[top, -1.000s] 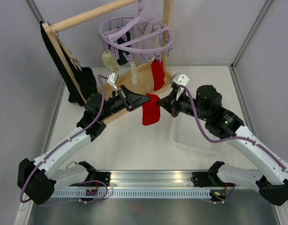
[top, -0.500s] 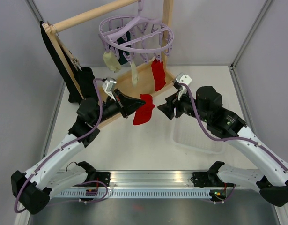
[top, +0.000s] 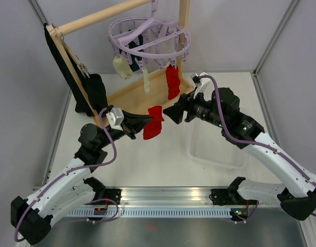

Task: Clip the socks to the hanger
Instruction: Pick up the sock from the bin.

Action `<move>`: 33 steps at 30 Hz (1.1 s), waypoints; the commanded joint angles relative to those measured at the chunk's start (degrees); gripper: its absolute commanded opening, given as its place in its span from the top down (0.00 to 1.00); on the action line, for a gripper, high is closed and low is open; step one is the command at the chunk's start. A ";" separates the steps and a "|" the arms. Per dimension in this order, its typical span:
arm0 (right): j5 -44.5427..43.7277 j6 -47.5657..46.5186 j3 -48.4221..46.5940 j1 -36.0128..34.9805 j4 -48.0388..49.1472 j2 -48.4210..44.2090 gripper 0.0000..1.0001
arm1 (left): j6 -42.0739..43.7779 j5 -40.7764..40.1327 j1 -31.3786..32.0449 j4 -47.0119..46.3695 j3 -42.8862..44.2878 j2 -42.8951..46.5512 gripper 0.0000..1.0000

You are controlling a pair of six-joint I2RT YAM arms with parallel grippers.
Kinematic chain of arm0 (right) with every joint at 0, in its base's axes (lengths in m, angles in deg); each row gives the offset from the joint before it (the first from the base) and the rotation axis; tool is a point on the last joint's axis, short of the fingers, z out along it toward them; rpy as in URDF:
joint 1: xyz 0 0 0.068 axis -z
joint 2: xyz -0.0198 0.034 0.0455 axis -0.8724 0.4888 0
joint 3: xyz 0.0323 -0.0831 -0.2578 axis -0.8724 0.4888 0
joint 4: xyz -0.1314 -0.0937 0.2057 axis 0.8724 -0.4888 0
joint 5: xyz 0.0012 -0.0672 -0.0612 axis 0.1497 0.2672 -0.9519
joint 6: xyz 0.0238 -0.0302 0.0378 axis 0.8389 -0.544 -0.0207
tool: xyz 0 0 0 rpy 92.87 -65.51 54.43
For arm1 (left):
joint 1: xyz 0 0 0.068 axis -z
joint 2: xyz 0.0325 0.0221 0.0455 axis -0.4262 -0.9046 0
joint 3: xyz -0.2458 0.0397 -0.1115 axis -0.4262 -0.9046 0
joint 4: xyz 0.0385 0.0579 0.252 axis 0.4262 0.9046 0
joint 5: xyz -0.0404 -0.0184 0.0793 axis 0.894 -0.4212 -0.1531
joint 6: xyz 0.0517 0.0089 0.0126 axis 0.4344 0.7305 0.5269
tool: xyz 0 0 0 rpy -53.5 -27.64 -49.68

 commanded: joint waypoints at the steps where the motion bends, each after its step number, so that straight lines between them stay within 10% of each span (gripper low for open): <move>1: 1.99 6.27 -1.74 -0.13 4.88 0.41 0.27 | 4.56 0.99 0.13 -8.84 1.31 1.81 0.98; 33: 21.59 15.06 3.79 0.22 29.23 0.33 0.24 | -10.73 7.68 0.13 -22.47 3.43 0.84 0.98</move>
